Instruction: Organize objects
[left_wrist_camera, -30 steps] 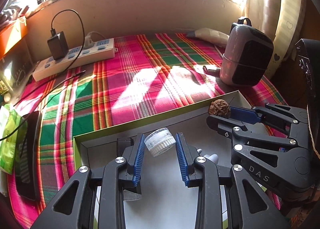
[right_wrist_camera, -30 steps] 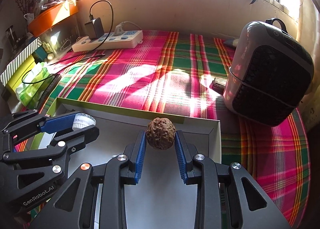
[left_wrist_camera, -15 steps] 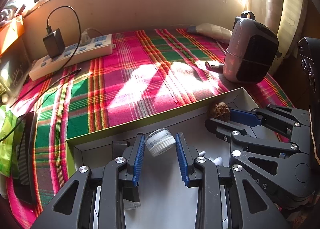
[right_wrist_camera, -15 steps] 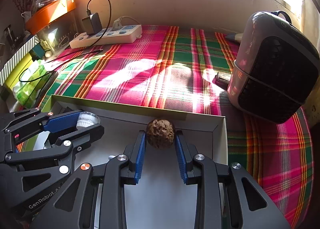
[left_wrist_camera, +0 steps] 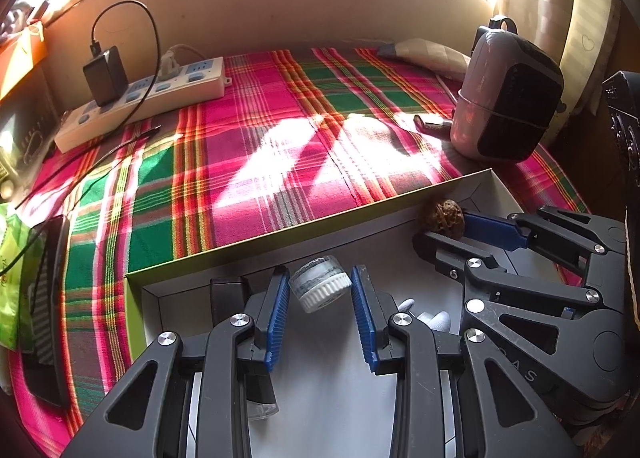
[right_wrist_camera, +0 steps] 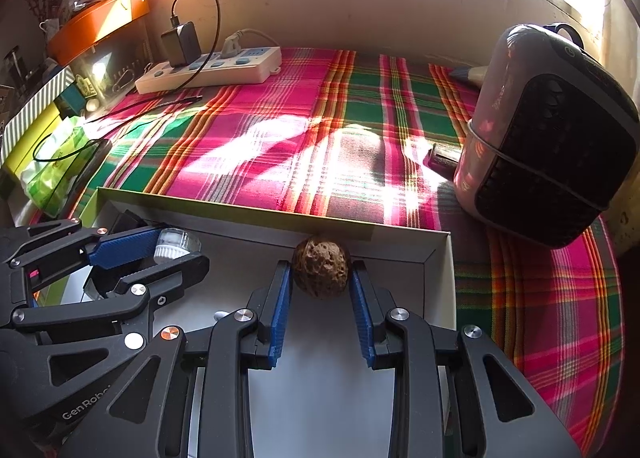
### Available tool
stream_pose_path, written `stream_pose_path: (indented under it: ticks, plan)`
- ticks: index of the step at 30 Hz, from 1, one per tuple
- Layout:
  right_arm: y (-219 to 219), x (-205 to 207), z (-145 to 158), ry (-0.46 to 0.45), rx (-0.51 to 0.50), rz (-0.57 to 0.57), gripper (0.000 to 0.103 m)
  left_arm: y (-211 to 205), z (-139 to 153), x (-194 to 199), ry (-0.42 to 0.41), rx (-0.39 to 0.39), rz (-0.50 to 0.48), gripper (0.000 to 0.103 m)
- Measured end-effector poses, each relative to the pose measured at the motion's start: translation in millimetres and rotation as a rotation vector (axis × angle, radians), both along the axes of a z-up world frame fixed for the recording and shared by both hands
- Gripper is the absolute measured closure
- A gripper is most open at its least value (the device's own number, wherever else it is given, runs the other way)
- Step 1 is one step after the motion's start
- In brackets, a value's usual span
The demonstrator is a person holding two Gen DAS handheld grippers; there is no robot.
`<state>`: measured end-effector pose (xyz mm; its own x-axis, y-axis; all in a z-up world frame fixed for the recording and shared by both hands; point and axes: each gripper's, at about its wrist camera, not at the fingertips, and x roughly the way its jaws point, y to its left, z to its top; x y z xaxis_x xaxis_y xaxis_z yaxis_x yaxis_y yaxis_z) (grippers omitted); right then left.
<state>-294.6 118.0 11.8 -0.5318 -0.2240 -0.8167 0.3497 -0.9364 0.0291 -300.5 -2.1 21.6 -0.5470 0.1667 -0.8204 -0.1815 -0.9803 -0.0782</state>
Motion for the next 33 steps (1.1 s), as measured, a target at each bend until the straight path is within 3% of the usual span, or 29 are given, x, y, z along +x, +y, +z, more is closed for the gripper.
stream_pose_path:
  ticks: [5, 8, 14, 33]
  plan:
    - [2, 0, 0, -0.005, -0.009, -0.006, 0.072, -1, 0, 0, -0.002, 0.002, 0.006, 0.073]
    - [3, -1, 1, -0.010, -0.016, -0.016, 0.063, -3, 1, 1, -0.002, 0.006, 0.010, 0.073]
    - [6, 1, 2, -0.011, -0.032, -0.028, 0.057, -5, 4, 5, 0.009, 0.010, 0.016, 0.073]
    - [10, 20, 15, 0.022, -0.033, -0.045, 0.056, -15, 20, 30, 0.047, 0.019, 0.056, 0.073]
